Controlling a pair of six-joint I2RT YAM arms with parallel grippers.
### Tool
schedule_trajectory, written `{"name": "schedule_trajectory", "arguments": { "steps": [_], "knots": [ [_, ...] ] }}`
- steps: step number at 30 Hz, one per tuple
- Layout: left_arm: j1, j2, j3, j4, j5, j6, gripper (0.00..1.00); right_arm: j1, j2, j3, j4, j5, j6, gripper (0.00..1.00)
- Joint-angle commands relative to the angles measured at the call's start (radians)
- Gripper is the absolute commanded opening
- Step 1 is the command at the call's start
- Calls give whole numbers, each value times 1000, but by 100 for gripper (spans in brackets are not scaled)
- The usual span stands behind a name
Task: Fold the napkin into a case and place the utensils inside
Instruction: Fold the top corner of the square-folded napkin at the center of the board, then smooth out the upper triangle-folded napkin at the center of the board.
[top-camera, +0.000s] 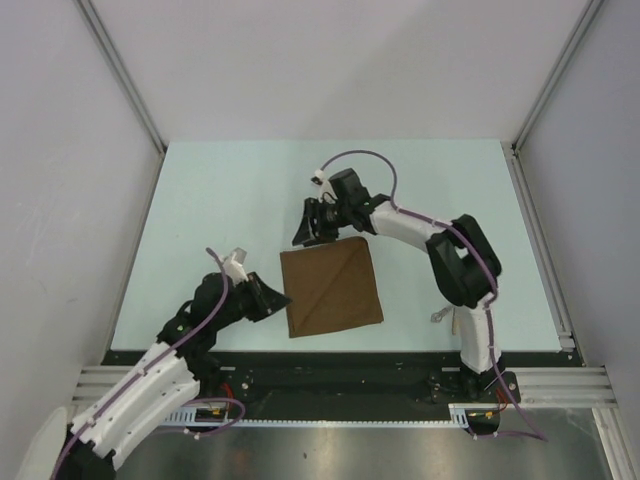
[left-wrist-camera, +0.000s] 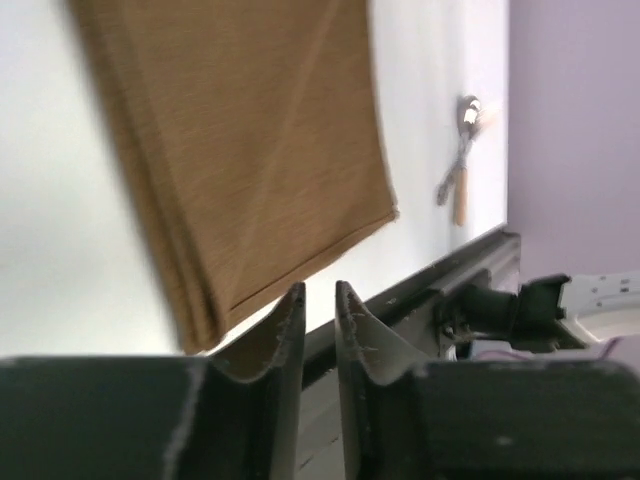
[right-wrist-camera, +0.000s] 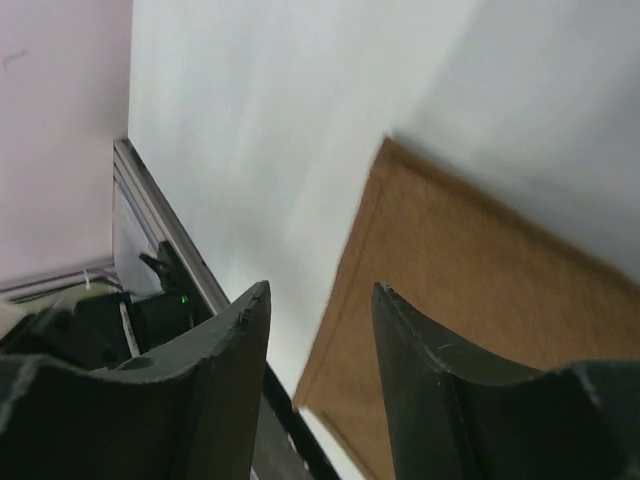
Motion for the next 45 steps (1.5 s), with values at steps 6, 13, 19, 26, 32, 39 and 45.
{"name": "schedule_trajectory", "arguments": {
  "steps": [6, 13, 19, 26, 32, 39, 45],
  "knots": [
    [-51, 580, 37, 587, 309, 36, 4, -140, -307, -438, 150, -93, -25, 41],
    [-48, 549, -77, 484, 182, 35, 0, -203, -196, -441, 295, -177, -7, 32],
    [-50, 438, -190, 404, 79, 25, 0, -252, -68, -392, 365, -228, 25, 29],
    [-50, 436, -210, 312, 6, 16, 0, -297, 13, -331, 363, -223, 9, 29],
    [-50, 391, -247, 326, 51, 6, 0, -338, 64, -279, 328, -213, -5, 29],
    [-50, 194, -177, 282, 179, 64, 33, -332, -59, -239, 190, -165, -44, 31],
    [-32, 203, -33, 339, 151, 64, 39, -230, -188, -302, 112, -101, -64, 36]
  ]
}}
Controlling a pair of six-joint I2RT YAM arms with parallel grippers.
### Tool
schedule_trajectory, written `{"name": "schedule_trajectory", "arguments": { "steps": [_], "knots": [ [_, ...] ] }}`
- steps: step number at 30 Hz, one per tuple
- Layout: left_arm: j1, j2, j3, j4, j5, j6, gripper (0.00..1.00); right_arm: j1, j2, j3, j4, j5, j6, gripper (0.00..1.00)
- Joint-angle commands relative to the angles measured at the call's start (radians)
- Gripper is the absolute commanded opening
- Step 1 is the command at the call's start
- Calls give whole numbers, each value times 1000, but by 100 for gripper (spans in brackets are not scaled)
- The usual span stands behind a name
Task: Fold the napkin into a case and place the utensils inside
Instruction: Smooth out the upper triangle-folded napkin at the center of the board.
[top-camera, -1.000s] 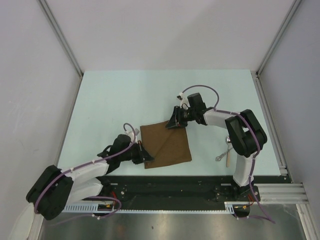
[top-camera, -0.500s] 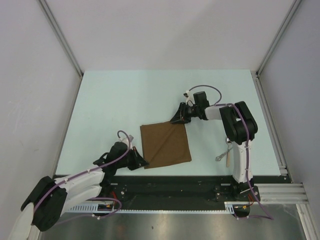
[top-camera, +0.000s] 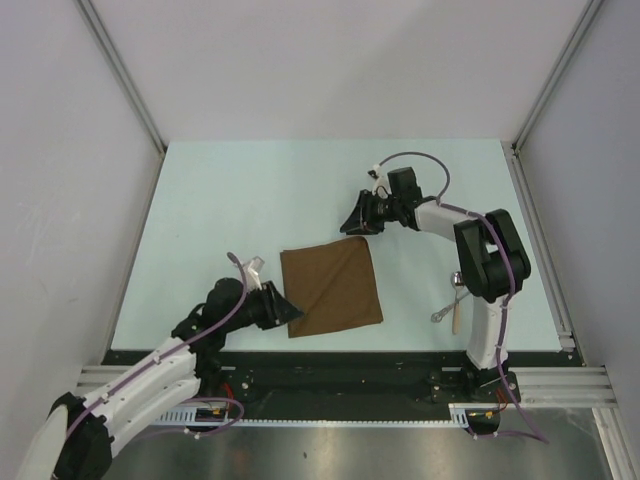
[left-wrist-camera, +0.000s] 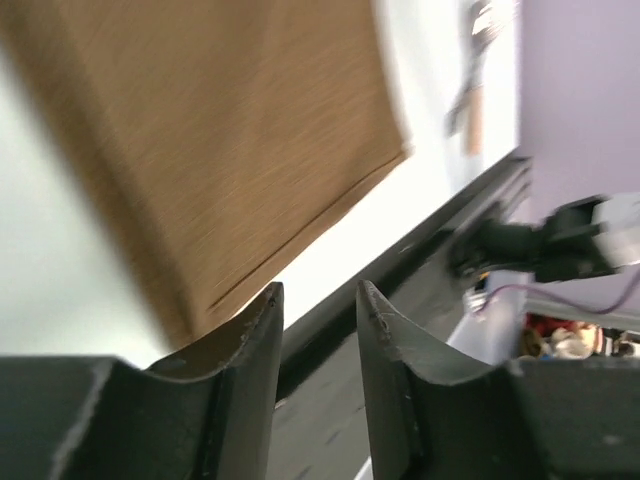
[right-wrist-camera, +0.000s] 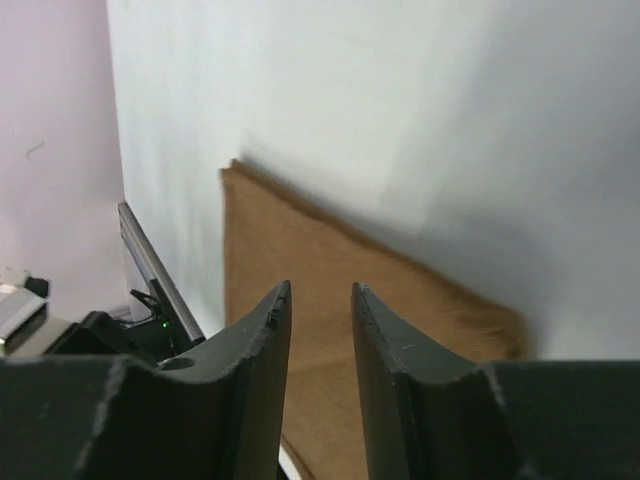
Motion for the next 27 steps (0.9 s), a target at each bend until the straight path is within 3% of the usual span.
{"name": "schedule_trajectory", "arguments": {
  "steps": [1, 5, 8, 12, 20, 22, 27],
  "knots": [
    [28, 86, 151, 101, 4, 26, 37, 98, -127, -40, 0, 22, -13, 37],
    [48, 398, 203, 231, 62, 32, 24, 195, -124, -149, 149, -11, 79, 37],
    [48, 508, 189, 283, 56, 51, 16, 224, -92, -209, 229, -50, 133, 34],
    [51, 528, 99, 312, 28, 52, 14, 224, -57, -264, 285, -64, 127, 32],
    [48, 405, -44, 293, 12, 29, 13, 102, -22, -230, 191, -62, 26, 32],
    [48, 320, -29, 213, 6, 55, 14, 93, -37, -200, 159, -68, 7, 32],
    [97, 169, 151, -32, -28, 135, 41, 112, -144, -163, 36, -13, -30, 36]
  ]
}}
